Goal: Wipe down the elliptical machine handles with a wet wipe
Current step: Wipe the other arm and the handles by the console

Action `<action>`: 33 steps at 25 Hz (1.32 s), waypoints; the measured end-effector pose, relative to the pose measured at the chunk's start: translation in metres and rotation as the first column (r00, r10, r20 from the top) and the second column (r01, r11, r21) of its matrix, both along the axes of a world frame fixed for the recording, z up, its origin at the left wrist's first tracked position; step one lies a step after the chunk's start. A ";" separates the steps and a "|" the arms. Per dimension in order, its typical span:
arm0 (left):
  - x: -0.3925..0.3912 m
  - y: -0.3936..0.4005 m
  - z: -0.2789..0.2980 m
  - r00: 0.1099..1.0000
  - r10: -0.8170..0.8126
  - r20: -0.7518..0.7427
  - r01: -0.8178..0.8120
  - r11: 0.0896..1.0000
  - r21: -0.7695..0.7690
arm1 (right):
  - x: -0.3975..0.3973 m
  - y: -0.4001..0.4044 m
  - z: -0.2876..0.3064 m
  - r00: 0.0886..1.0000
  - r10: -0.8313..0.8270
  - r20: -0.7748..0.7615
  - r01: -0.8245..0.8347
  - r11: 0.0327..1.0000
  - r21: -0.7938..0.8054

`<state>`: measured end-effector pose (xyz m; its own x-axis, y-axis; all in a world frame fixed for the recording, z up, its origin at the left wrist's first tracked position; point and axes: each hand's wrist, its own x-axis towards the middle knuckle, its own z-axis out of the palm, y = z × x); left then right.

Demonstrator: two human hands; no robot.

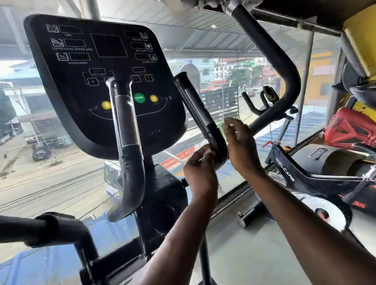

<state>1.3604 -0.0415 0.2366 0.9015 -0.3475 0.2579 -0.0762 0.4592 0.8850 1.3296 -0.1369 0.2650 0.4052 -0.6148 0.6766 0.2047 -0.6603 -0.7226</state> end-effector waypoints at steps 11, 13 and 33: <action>-0.010 0.040 0.080 0.981 -0.190 -0.032 0.189 0.981 -0.035 | -0.019 0.009 0.055 0.951 -0.190 0.245 0.267 0.904 -0.333; -0.003 0.040 0.086 0.996 -0.092 -0.016 0.091 0.994 -0.054 | -0.005 0.001 0.084 0.942 -0.308 0.132 0.333 0.908 -0.255; 0.008 0.024 0.082 0.978 -0.139 -0.153 0.146 0.989 0.039 | 0.008 0.009 0.030 0.914 -0.110 -0.390 -0.038 0.935 -0.353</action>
<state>1.3685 -0.0178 0.3190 0.8690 -0.4839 0.1029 0.1220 0.4111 0.9034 1.3374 -0.1277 0.2950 0.6671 -0.3909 0.6342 -0.0793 -0.8837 -0.4612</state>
